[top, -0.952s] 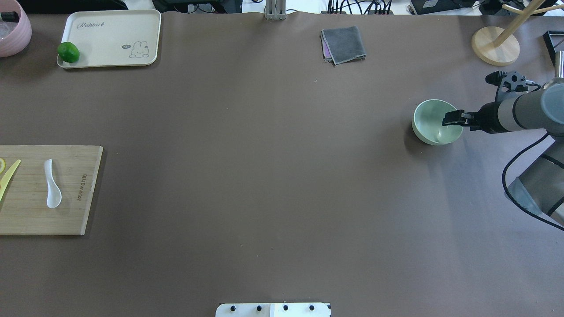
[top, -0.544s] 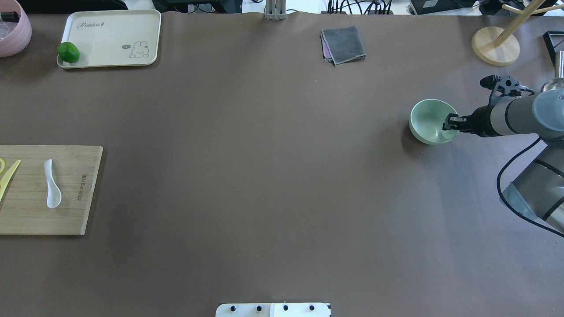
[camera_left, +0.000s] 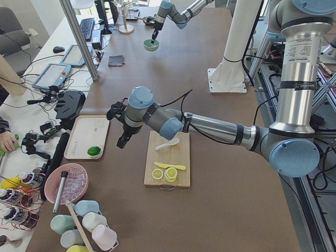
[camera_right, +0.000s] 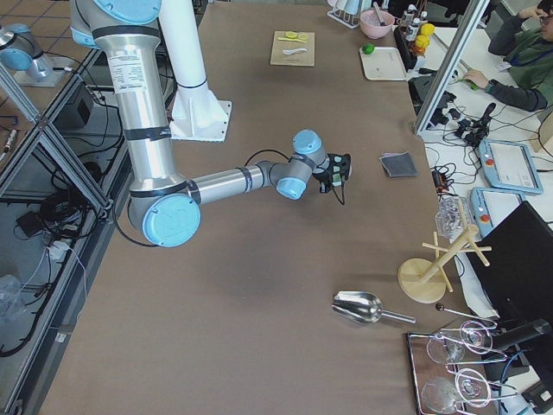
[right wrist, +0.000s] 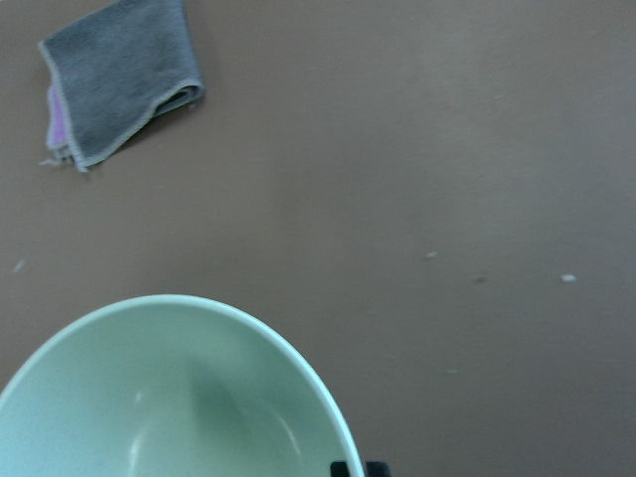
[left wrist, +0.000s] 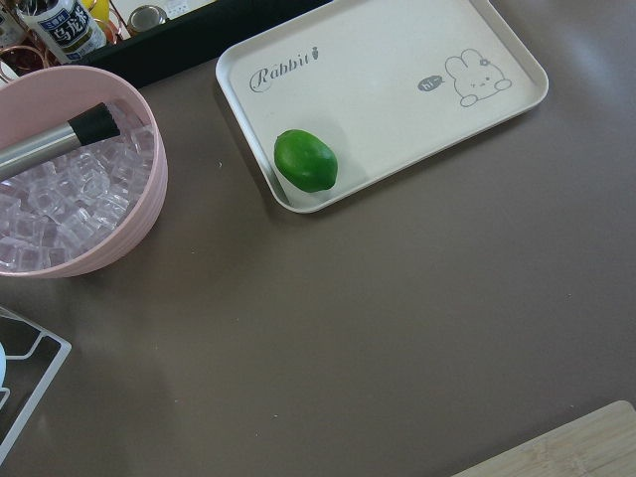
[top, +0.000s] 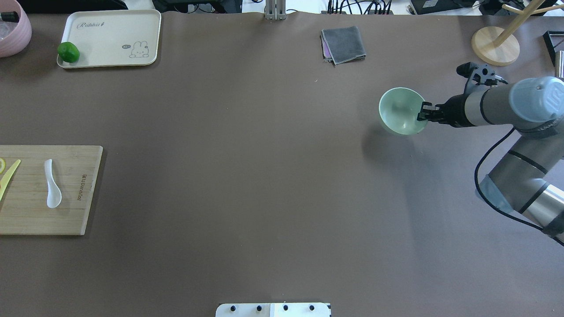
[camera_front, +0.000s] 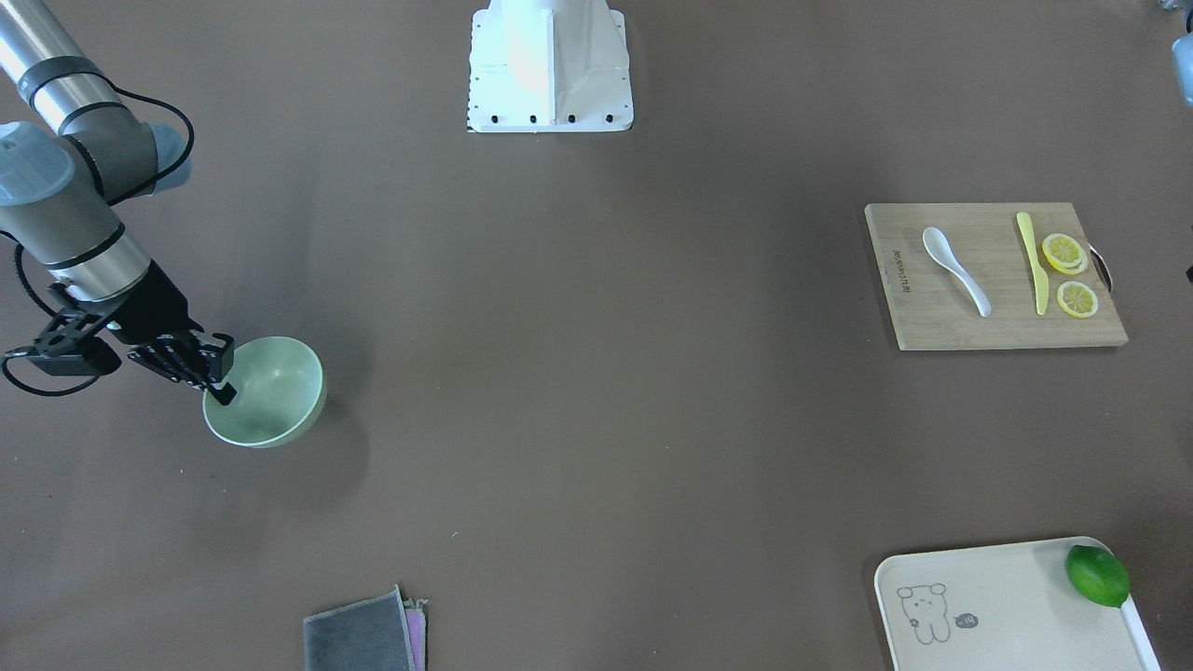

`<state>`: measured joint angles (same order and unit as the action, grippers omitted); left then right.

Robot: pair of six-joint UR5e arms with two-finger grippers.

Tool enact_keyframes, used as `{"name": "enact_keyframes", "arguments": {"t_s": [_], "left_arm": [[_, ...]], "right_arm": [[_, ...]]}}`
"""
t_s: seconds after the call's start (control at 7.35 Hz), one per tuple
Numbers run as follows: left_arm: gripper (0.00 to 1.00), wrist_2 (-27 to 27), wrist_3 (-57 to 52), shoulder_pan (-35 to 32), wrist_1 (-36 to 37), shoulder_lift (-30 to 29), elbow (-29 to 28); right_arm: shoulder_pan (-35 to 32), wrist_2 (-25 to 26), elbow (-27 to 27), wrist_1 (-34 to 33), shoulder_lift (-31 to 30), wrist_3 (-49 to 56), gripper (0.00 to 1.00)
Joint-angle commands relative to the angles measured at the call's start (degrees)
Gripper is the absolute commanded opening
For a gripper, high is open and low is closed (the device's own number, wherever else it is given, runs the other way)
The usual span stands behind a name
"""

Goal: Place spoon in bowl
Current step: 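Slide the pale green bowl with the right gripper toward the table center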

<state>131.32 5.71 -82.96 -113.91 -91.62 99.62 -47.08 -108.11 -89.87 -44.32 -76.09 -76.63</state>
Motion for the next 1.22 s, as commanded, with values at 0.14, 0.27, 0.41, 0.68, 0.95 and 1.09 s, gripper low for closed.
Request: {"name": "enact_keyframes", "arguments": {"t_s": [0.14, 0.27, 0.41, 0.68, 0.95, 1.09], "left_arm": [[0.98, 0.1, 1.1, 0.1, 0.0, -0.1, 0.1], [0.98, 0.1, 1.1, 0.1, -0.1, -0.1, 0.2], [0.98, 0.1, 1.1, 0.2, -0.1, -0.1, 0.2], [0.98, 0.1, 1.3, 1.2, -0.6, -0.1, 0.1], [0.98, 0.1, 3.3, 1.5, -2.0, -0.1, 0.0], [0.98, 0.1, 3.6, 1.6, -2.0, 0.0, 0.0]], "right_arm": [[11.7, 9.8, 0.0, -16.9, 15.4, -11.3, 0.0], [15.1, 13.8, 0.0, -22.8, 19.8, -14.5, 0.0], [18.5, 16.3, 0.4, -26.3, 23.3, -17.8, 0.0], [22.8, 20.7, 1.3, -28.2, 25.4, -20.6, 0.0], [22.9, 23.7, 1.2, -28.2, 25.4, -20.0, 0.99], [22.3, 25.4, 0.8, -28.2, 25.5, -18.8, 1.0]]}}
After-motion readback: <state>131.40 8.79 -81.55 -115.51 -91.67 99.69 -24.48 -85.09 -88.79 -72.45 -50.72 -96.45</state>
